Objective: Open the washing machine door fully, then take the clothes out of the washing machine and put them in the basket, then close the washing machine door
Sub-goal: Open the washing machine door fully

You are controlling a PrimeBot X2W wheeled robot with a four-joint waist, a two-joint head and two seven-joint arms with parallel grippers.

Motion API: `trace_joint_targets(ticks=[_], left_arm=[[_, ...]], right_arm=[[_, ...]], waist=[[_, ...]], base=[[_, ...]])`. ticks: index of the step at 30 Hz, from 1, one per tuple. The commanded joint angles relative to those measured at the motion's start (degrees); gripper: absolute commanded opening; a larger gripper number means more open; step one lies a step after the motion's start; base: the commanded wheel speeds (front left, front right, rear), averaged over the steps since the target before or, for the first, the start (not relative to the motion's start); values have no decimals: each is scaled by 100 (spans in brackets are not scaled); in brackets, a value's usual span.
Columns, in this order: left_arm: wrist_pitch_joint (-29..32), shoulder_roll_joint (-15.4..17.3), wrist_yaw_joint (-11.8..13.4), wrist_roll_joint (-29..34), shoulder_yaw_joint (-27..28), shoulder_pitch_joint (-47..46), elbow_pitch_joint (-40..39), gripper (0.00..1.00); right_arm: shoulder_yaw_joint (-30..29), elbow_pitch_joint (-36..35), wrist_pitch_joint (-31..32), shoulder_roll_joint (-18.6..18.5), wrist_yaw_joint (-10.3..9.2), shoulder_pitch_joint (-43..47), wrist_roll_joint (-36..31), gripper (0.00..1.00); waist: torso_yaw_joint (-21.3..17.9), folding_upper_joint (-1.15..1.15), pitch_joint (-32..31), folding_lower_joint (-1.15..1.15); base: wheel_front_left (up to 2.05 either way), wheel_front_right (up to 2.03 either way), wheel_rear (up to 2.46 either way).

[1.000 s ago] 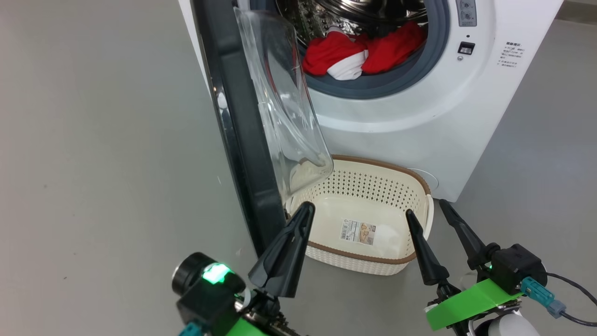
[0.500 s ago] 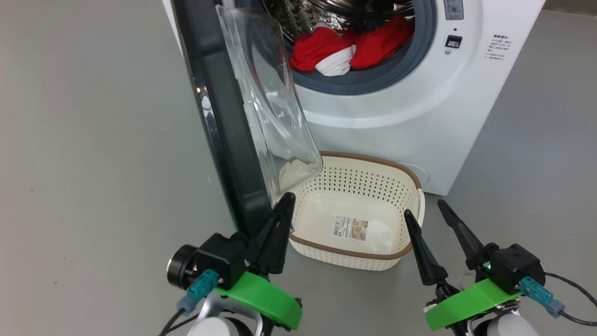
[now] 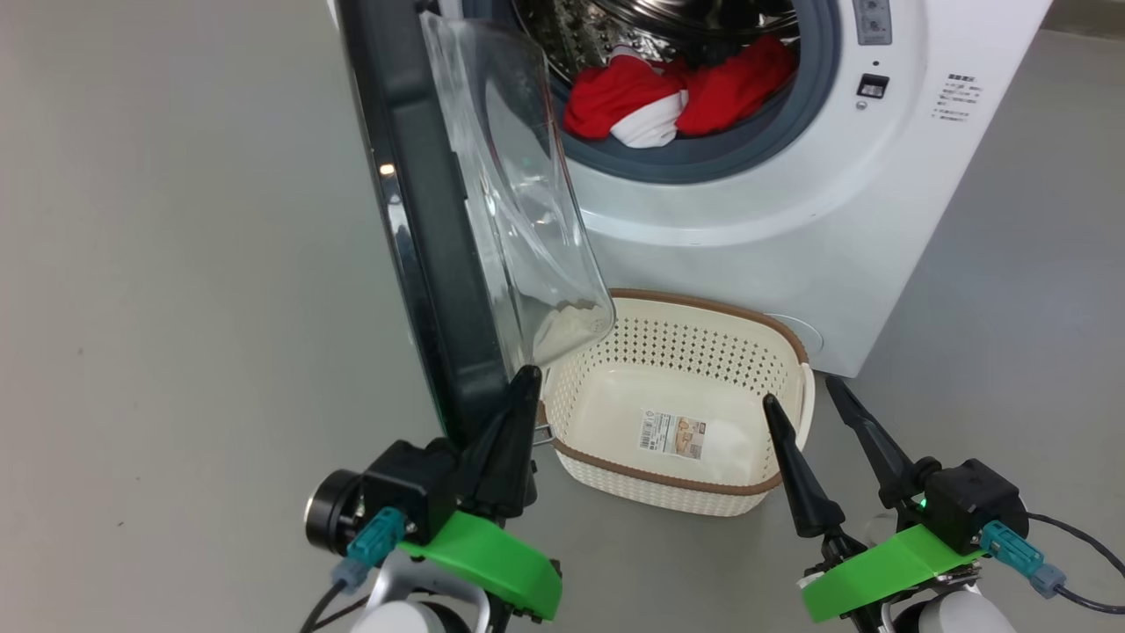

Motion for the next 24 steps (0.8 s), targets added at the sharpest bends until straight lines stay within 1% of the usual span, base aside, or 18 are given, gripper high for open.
trace_joint_targets(ticks=[1, 15, 20, 21, 24], left_arm=[[15, 128, 124, 3, 275, 0, -181, 0], [61, 419, 464, -84, 616, 405, -494, 0], [65, 561, 653, -68, 806, 505, -587, 0], [65, 561, 653, -68, 806, 505, -587, 0], [72, 639, 797, -28, 919, 563, -634, 0]], right_arm=[[137, -137, -37, 12, 35, -129, 55, 100], [179, -121, -37, 12, 35, -79, 45, 100], [180, -109, -37, 12, 35, -49, 10, 100], [180, -109, -37, 12, 35, -49, 10, 100], [188, -106, -37, 12, 35, -34, -1, 100]], waist=[[67, 0, -17, 0], [303, 0, -36, 0], [334, 0, -37, 0], [334, 0, -37, 0], [343, 0, -17, 0]], base=[[0, 0, 0], [0, 0, 0], [0, 0, 0], [0, 0, 0], [0, 0, 0]])
